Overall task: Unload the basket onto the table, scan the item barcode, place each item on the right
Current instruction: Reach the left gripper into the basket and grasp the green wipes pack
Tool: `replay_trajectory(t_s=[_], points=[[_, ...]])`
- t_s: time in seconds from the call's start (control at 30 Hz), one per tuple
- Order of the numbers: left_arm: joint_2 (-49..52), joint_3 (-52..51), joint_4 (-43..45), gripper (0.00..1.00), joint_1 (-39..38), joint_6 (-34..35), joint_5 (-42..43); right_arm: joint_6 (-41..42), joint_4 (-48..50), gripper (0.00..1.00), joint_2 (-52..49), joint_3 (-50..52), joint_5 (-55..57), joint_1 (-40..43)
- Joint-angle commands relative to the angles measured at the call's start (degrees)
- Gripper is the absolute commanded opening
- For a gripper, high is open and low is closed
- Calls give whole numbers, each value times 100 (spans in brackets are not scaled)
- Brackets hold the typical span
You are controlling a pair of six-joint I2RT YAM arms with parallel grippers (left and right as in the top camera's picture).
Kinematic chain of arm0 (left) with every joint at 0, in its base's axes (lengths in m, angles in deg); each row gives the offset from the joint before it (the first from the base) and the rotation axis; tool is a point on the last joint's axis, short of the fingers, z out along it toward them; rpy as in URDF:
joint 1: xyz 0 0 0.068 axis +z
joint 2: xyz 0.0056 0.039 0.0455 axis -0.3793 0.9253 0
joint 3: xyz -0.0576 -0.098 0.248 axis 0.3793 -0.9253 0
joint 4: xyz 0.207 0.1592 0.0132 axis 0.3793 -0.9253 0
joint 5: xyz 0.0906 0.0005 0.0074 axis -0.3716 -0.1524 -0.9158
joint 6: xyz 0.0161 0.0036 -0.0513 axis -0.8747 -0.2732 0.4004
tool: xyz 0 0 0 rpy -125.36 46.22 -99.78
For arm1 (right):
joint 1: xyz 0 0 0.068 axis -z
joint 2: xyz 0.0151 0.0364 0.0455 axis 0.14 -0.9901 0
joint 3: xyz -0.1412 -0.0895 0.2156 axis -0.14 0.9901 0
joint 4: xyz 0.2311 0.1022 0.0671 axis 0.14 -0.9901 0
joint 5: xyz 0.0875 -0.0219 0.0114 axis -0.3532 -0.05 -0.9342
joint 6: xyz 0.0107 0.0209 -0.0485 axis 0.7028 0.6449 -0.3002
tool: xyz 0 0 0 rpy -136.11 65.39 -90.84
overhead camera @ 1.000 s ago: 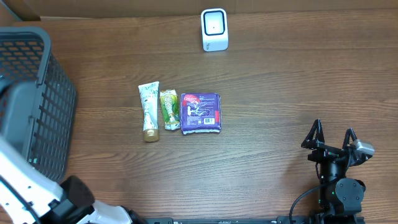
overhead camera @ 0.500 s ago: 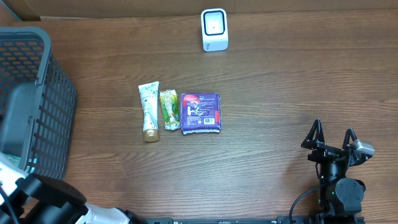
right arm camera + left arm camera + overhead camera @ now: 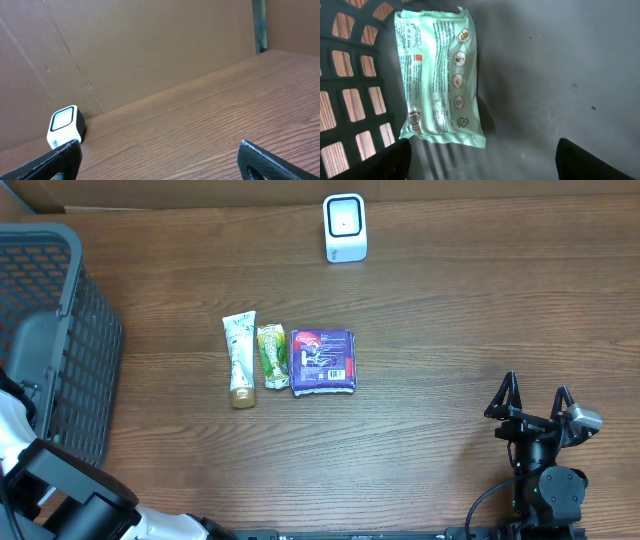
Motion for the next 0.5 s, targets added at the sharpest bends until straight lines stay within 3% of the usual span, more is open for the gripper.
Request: replay_trajectory(t_s=[0.0,0.47], points=[[153,-66,98,83,13,-131,-243,-42,35,100,52,59,57,-46],[800,-63,339,82,210,-240,-444,-42,35,100,52,59,57,-46]])
